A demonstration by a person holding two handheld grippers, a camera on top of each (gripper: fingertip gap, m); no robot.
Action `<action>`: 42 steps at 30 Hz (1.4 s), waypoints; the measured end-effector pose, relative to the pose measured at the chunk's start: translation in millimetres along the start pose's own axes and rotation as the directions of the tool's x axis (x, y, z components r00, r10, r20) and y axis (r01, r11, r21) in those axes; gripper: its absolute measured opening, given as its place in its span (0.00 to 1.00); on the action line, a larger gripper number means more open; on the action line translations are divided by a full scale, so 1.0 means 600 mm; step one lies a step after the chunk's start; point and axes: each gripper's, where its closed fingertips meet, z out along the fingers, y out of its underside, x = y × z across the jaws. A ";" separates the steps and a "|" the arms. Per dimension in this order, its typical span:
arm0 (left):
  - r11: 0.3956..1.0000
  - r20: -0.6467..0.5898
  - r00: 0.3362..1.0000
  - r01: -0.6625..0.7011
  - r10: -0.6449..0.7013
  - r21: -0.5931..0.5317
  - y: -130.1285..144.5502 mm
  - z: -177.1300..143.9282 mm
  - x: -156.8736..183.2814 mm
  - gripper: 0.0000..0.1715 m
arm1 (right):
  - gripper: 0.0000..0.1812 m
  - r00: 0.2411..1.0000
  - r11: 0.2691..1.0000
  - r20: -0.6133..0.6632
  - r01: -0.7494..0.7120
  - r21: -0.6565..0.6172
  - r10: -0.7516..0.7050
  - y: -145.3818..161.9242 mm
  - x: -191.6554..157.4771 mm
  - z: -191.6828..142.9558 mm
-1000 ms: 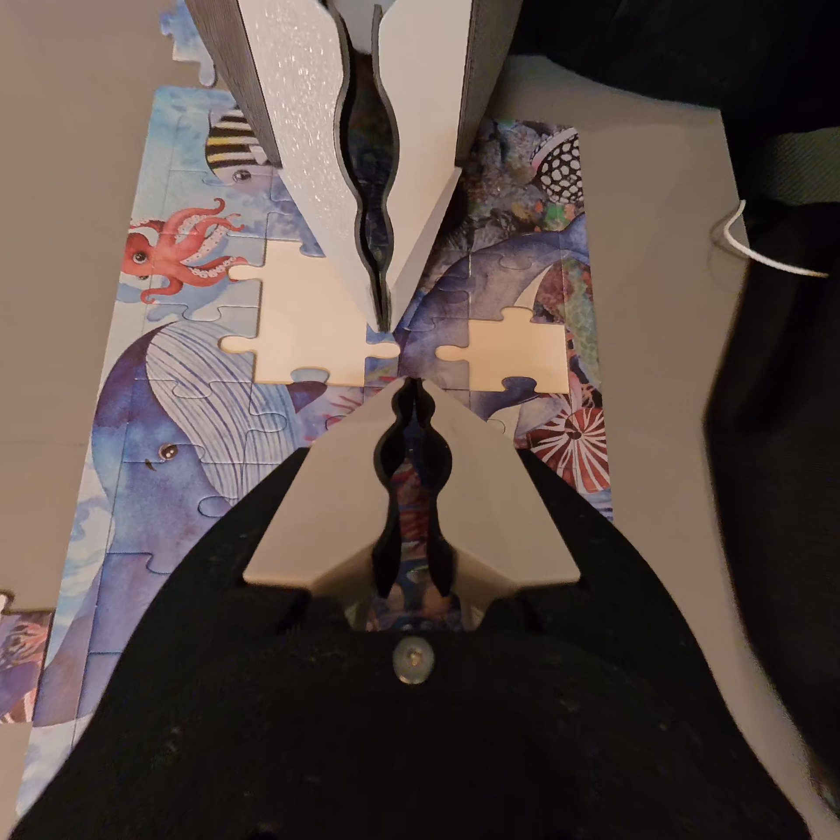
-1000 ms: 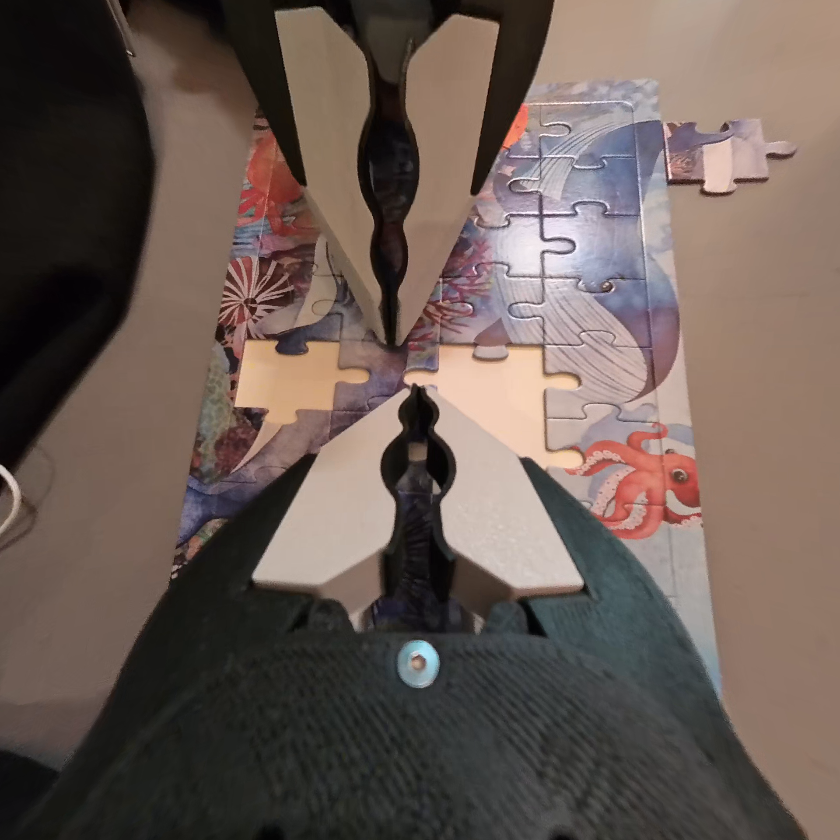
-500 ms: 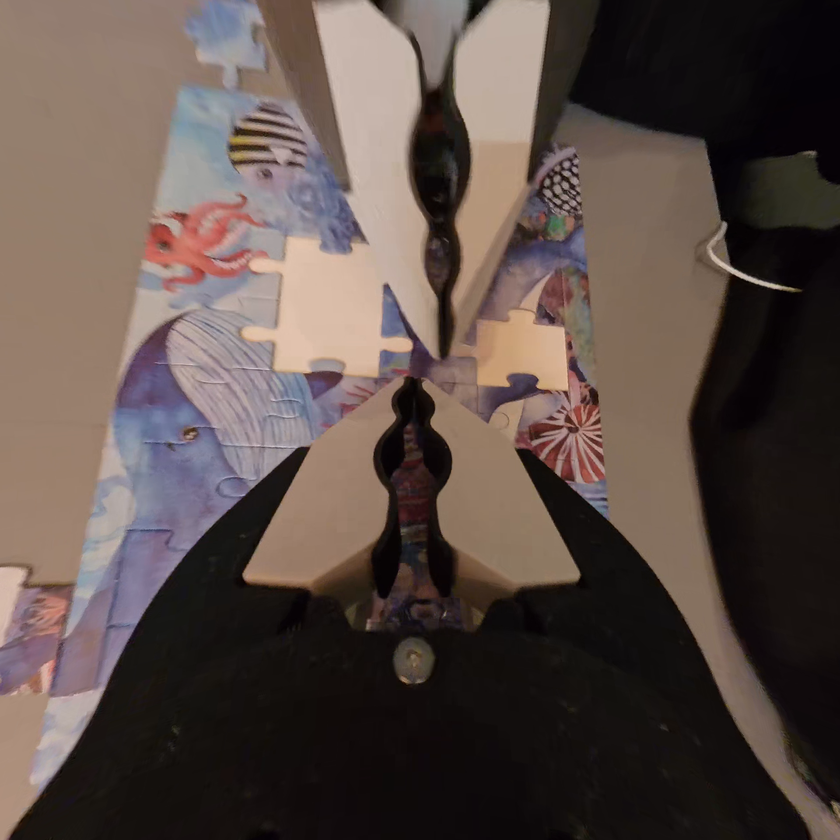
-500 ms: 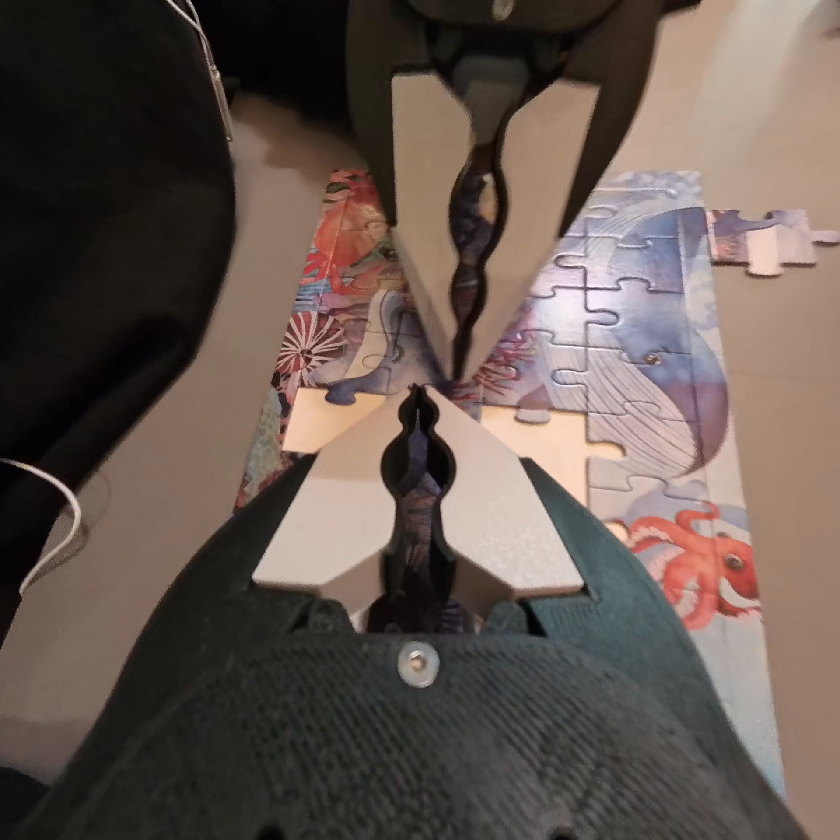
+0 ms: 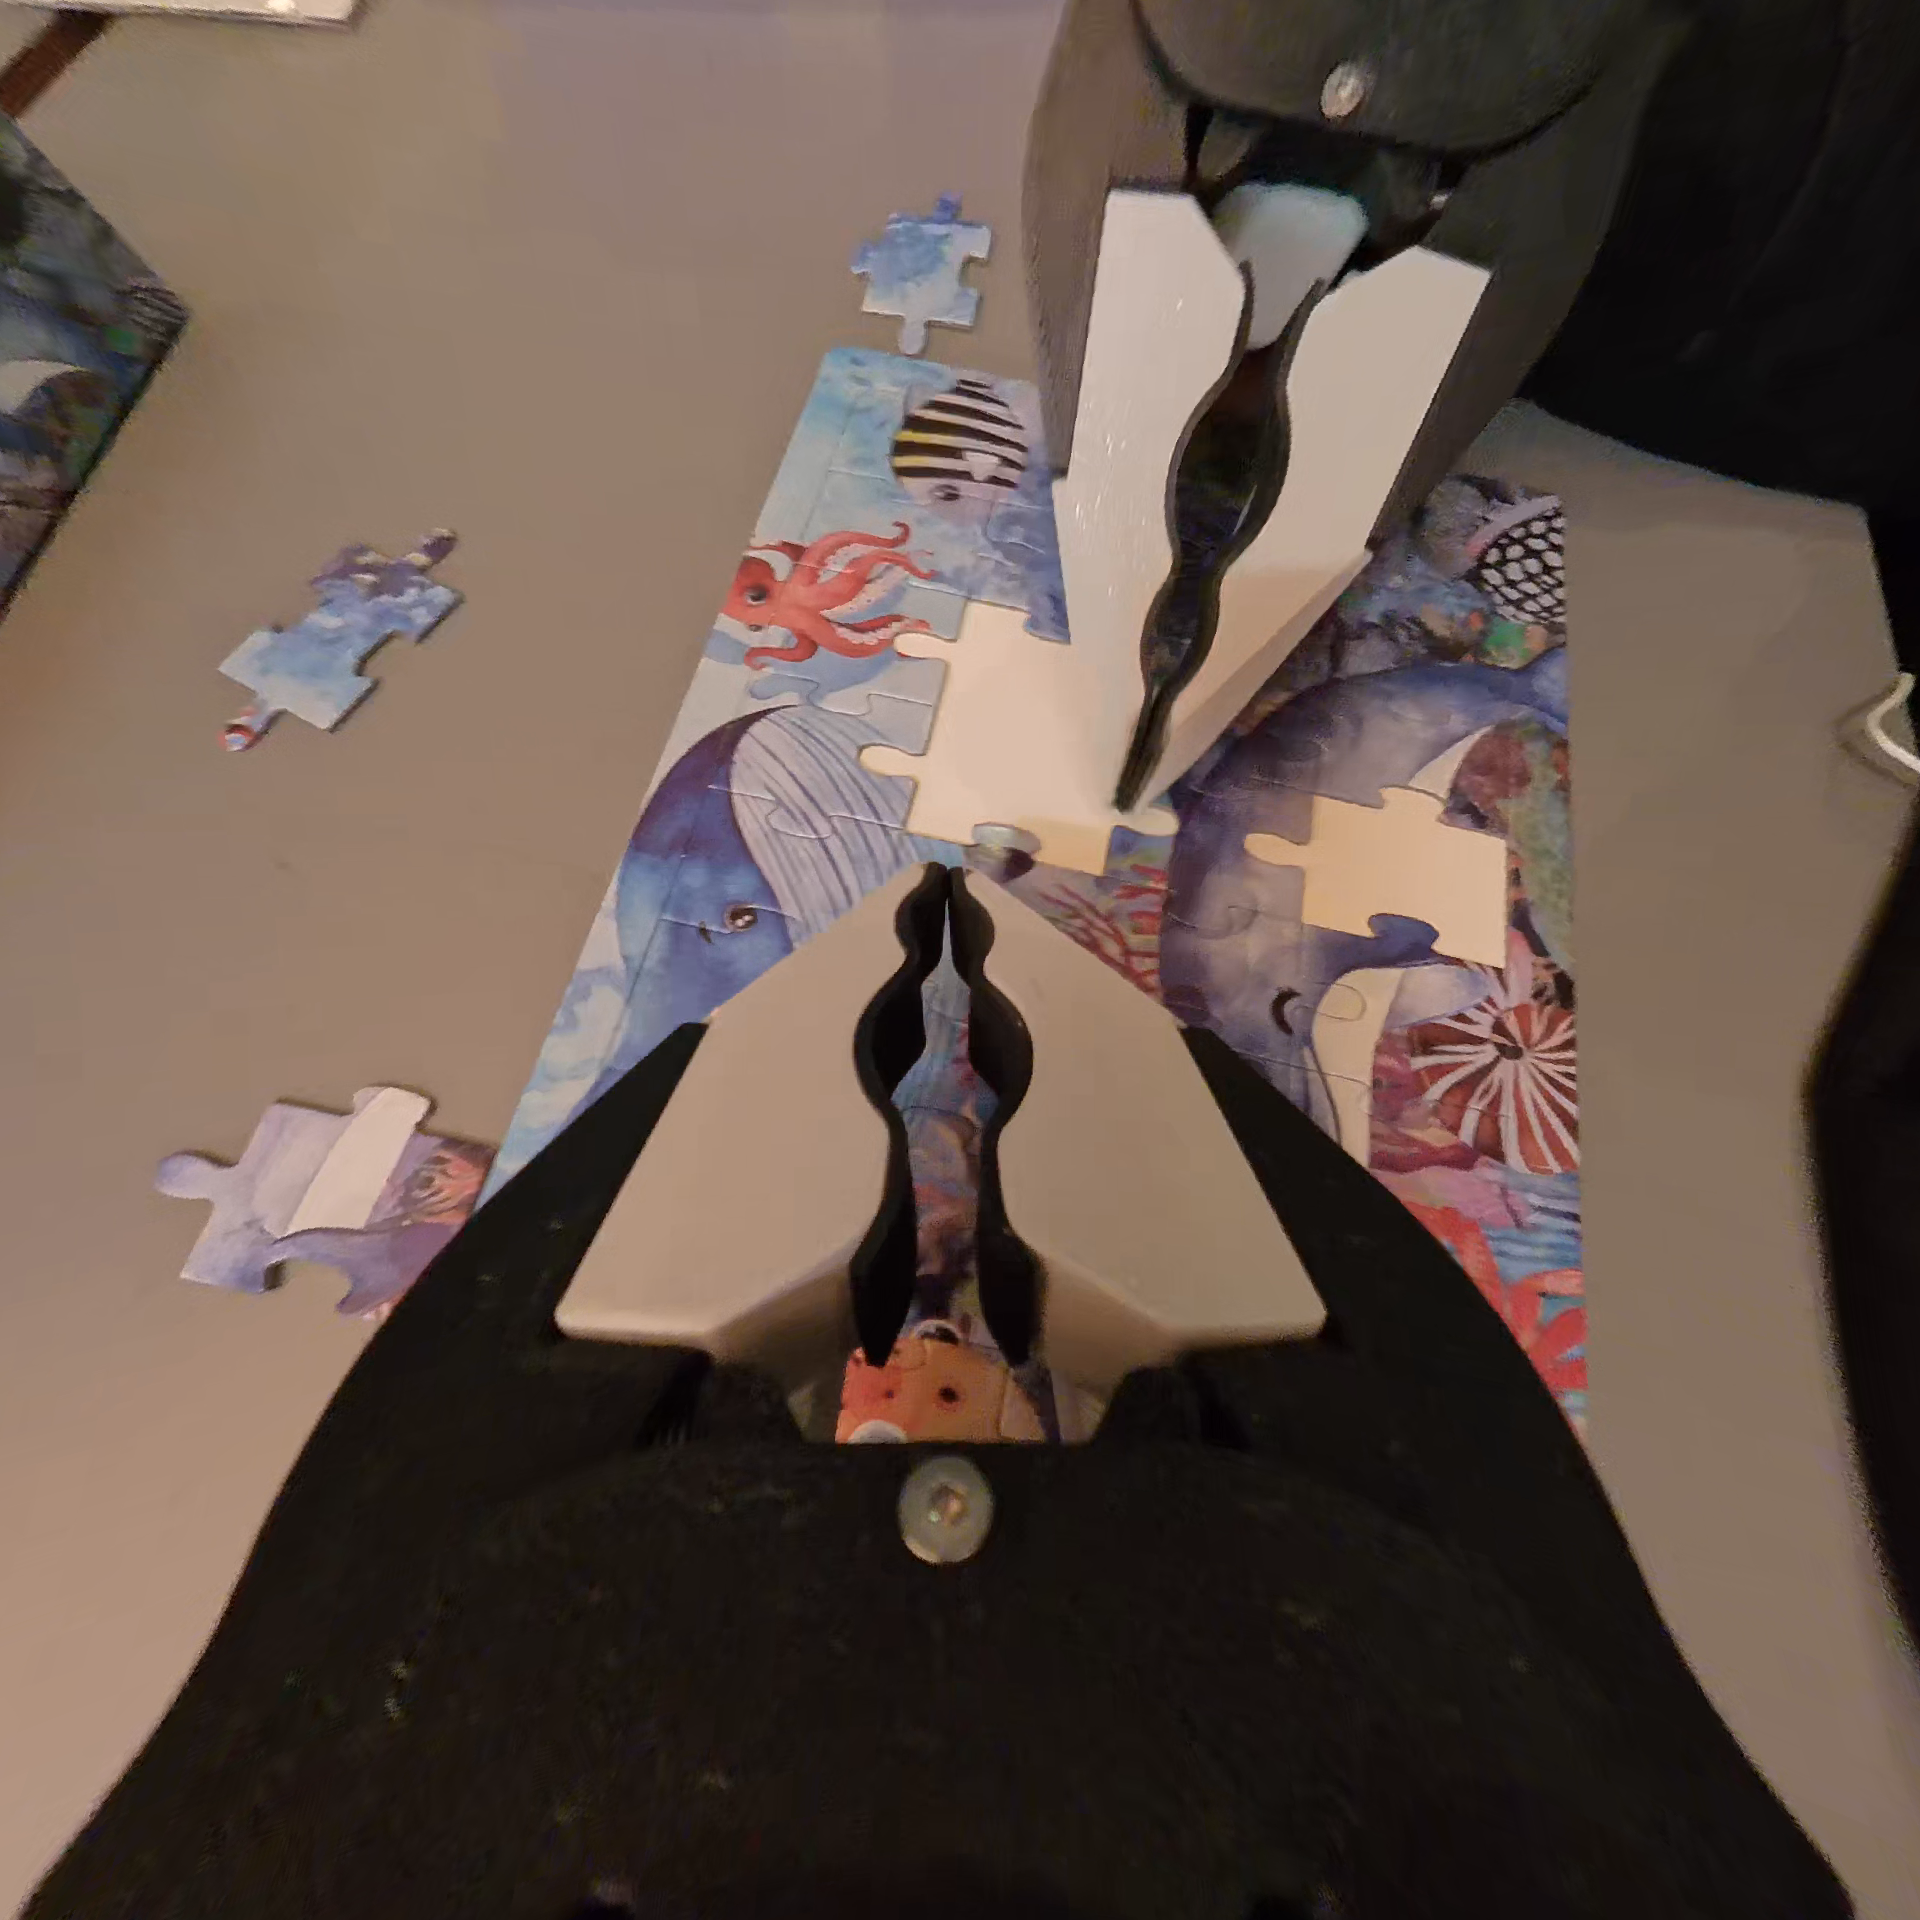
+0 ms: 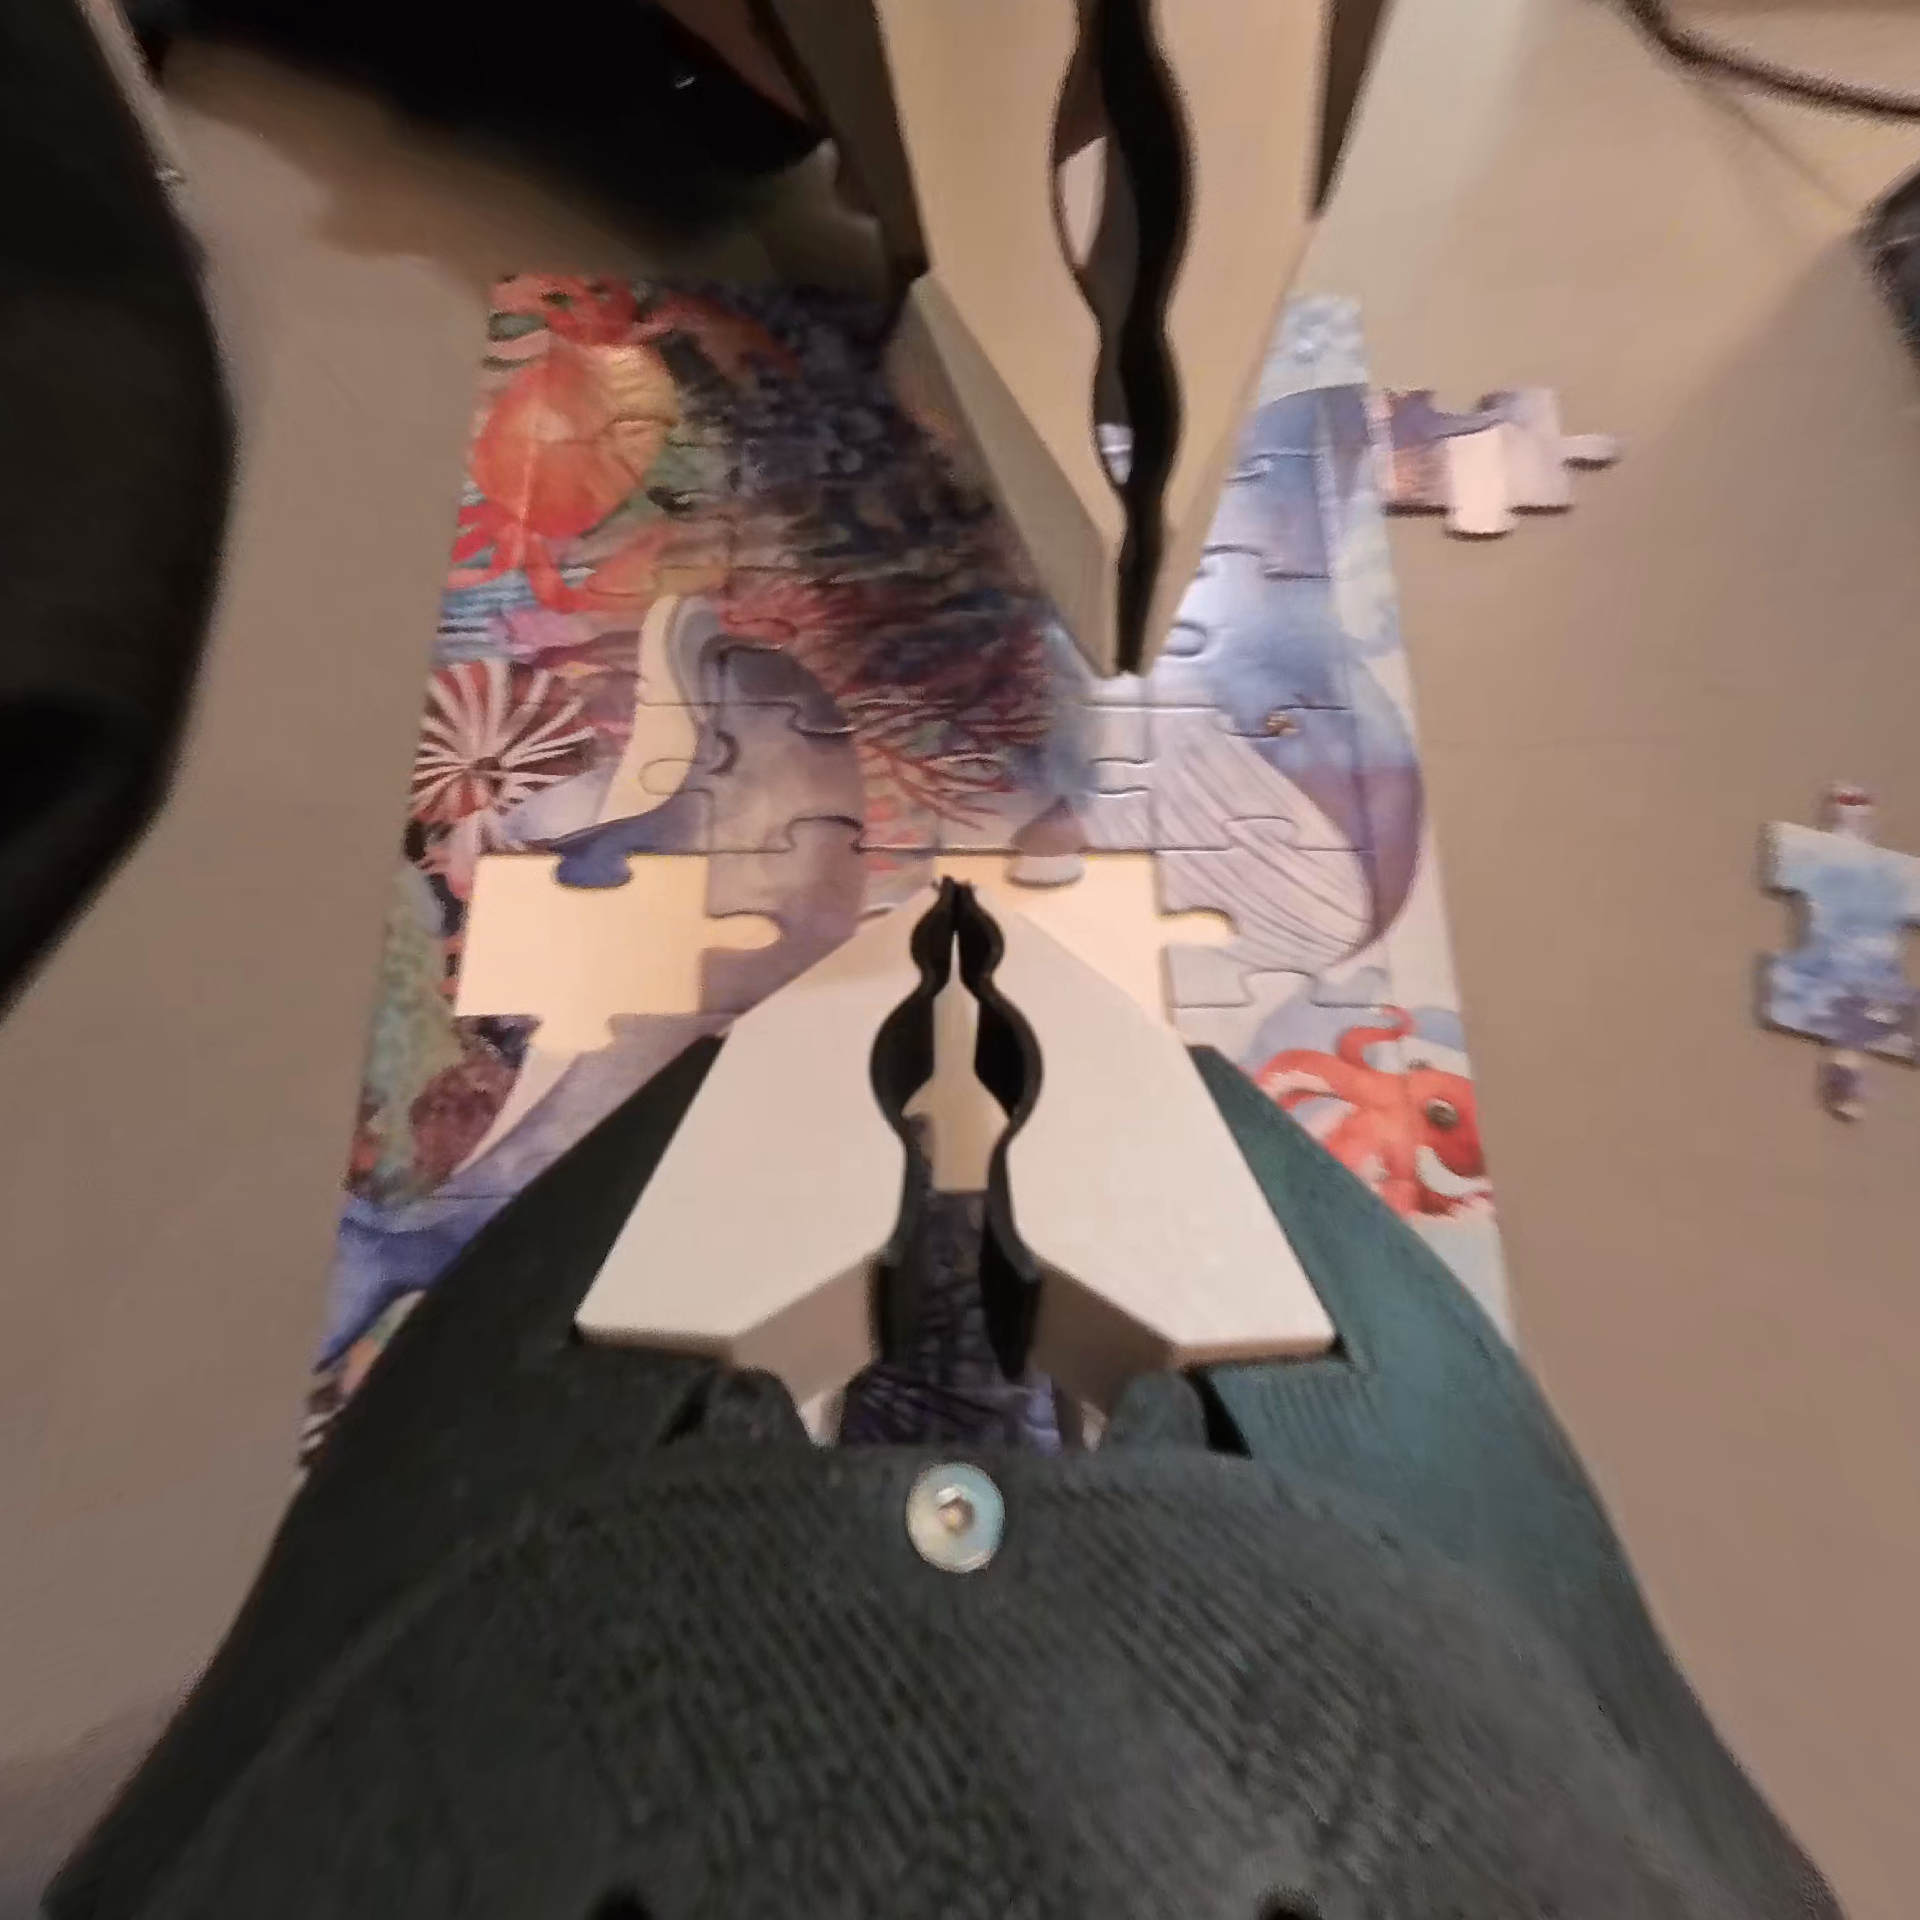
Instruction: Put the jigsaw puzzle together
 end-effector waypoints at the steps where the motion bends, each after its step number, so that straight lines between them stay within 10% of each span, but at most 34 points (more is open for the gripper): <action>1: 1.000 0.029 1.000 0.007 -0.007 0.013 -0.002 -0.004 -0.010 0.00 | 0.00 0.999 1.000 -0.051 0.000 0.017 0.001 -0.004 0.015 -0.007; 8: 0.991 0.494 0.860 0.095 -0.130 0.095 0.035 -0.110 -0.199 0.14 | 0.00 0.945 0.918 -0.286 -0.036 0.395 0.161 -0.067 0.101 -0.109; 15: 0.921 0.447 0.811 0.282 -0.378 0.267 0.067 -0.173 -0.256 0.22 | 0.00 0.860 0.884 -0.378 -0.159 0.439 0.343 -0.019 0.167 -0.159; 42: 0.962 0.407 0.880 0.273 -0.244 -0.014 0.092 -0.072 -0.204 0.46 | 0.00 0.847 0.835 -0.348 -0.184 0.519 0.403 -0.033 0.168 -0.169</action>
